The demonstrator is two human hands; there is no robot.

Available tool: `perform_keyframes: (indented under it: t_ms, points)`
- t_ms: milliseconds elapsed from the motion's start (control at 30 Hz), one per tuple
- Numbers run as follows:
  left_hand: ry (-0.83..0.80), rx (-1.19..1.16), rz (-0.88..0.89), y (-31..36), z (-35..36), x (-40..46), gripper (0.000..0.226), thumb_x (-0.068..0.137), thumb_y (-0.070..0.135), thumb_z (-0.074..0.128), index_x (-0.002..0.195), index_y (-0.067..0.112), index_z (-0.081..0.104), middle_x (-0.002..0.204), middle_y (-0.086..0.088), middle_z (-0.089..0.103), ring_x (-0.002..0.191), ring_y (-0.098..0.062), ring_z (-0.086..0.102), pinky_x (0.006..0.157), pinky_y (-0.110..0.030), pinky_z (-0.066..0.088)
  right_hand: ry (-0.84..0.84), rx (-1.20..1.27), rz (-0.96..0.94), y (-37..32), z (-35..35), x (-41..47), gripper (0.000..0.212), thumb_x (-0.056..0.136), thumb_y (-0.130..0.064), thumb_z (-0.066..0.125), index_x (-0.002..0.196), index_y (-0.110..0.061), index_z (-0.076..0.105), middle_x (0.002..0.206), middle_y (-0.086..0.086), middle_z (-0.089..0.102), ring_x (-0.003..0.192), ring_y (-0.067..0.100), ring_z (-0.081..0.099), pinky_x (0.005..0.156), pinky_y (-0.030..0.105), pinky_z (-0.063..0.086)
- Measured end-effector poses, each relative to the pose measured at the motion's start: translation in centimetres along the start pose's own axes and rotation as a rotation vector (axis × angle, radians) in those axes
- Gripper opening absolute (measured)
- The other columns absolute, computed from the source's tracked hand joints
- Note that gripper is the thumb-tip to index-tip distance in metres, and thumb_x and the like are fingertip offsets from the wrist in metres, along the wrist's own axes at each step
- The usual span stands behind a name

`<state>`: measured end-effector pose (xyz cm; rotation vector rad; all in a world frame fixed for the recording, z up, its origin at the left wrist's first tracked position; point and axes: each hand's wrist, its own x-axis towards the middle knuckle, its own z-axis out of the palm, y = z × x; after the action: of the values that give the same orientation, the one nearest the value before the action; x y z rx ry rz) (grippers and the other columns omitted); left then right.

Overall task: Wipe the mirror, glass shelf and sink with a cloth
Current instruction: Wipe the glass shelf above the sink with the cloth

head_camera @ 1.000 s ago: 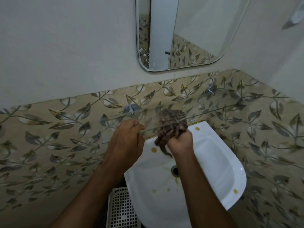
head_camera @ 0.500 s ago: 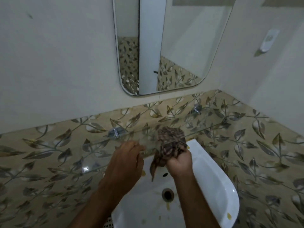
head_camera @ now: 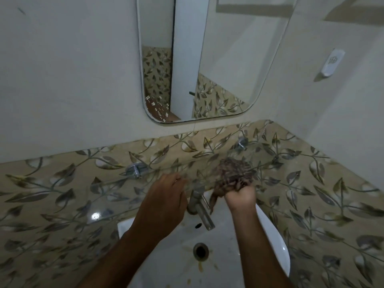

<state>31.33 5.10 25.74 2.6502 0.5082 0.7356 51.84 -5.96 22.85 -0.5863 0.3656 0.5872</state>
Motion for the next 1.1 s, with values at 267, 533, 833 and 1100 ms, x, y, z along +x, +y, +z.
perform_keyframes:
  t_ms: [267,533,833,1100]
  points:
    - [0.009,-0.004,0.095,1.2,2.2,0.4,0.031,0.098,0.027,0.04,0.109,0.013,0.066,0.103,-0.003,0.061,0.094,-0.022,0.057,0.081,-0.04,0.052,-0.103,-0.09,0.098,0.7,0.2,-1.5,0.041,0.105,-0.019,0.026,0.113,0.002,0.061,0.104,0.023,0.069,0.099,0.031,0.064,0.064,0.03,0.059]
    - [0.036,0.016,0.109,1.2,1.8,-0.2,0.036,0.098,0.026,0.039,0.114,0.012,0.068,0.11,-0.003,0.064,0.101,-0.022,0.061,0.086,-0.039,0.054,0.009,0.036,-0.088,-8.2,0.1,5.8,0.046,0.107,-0.029,0.026,0.14,-0.012,0.053,0.15,0.017,0.045,0.14,0.032,0.041,0.114,0.046,0.031]
    - [0.041,0.028,0.124,1.1,2.0,-0.2,0.037,0.098,0.027,0.041,0.116,0.011,0.069,0.113,-0.004,0.066,0.103,-0.021,0.061,0.09,-0.035,0.053,-0.024,-0.051,-0.173,-8.8,0.8,6.5,0.051,0.108,-0.026,0.017,0.152,-0.009,0.036,0.155,0.015,0.038,0.135,0.035,0.043,0.106,0.045,0.038]
    - [0.035,0.024,0.096,1.4,2.6,0.0,0.034,0.096,0.027,0.042,0.113,0.013,0.068,0.109,0.001,0.063,0.099,-0.016,0.058,0.087,-0.03,0.051,-0.074,0.06,-0.031,-6.2,1.3,7.3,0.052,0.108,-0.032,0.025,0.11,-0.004,0.069,0.117,0.018,0.067,0.107,0.032,0.066,0.092,0.039,0.055]
